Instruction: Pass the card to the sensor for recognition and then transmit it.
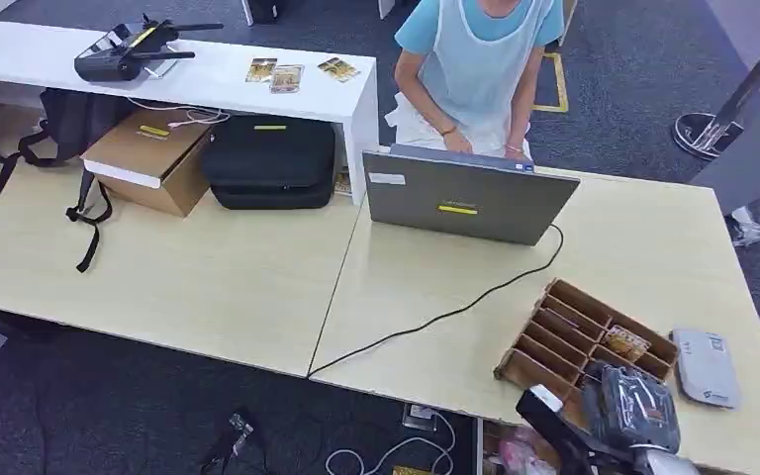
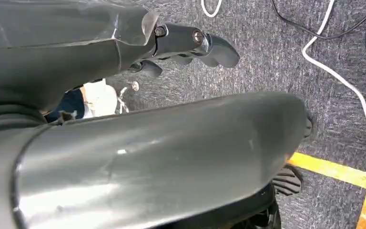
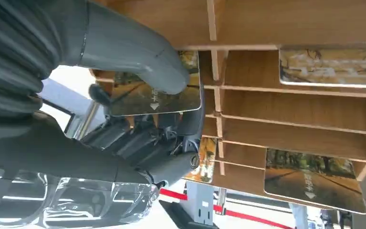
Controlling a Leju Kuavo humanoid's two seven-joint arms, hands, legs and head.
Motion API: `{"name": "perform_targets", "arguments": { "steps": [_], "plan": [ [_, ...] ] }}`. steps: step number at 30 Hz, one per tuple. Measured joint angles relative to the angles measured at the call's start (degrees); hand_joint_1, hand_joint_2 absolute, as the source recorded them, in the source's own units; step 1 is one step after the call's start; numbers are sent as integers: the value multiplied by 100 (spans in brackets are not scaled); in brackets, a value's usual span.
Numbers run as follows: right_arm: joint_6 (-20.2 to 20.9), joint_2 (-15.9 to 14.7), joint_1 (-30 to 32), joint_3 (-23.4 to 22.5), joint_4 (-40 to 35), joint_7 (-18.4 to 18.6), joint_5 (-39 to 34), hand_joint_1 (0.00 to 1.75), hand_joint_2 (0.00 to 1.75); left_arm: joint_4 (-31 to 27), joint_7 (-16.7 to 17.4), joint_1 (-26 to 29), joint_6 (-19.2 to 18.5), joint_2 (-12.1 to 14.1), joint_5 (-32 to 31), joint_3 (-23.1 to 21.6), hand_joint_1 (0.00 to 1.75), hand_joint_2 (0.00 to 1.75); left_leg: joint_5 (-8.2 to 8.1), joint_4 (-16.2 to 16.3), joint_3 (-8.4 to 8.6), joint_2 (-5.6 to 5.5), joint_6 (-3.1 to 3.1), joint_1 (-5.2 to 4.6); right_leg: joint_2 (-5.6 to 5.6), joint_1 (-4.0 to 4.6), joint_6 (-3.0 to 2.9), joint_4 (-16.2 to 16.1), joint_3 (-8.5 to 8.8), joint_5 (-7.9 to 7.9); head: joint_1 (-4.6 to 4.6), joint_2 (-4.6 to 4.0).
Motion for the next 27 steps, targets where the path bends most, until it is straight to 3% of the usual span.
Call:
{"name": "perform_targets", "arguments": {
  "steps": [12, 20, 23, 27],
  "plan": [
    [-232, 33, 10, -103, 0, -153, -74, 175, 175, 0, 0, -1, 31, 0, 44, -4, 0, 0, 0, 0, -1, 0, 0, 0, 0, 0, 0, 0, 0, 0, 0, 0],
    [-1443, 146, -210, -153, -87, -822, -182, 175, 175, 0, 0, 3, 40, 0, 44, -4, 0, 0, 1, 0, -1, 1, 0, 0, 1, 0, -1, 2, 1, 1, 0, 0],
    [-1985, 186, -439, -151, -116, -1242, -424, 175, 175, 2, 0, 2, 24, 0, 37, -4, 0, 0, 1, 0, 0, 4, 0, 0, 4, 0, -5, 2, 1, 4, -2, 0],
    [-2173, 247, -849, -138, -133, -1524, -695, 175, 175, 2, 0, -17, -9, -2, -20, -7, 0, 0, 2, 0, 1, 9, 0, 0, 6, 0, -4, 2, 2, 5, 0, 0]
  ]
}}
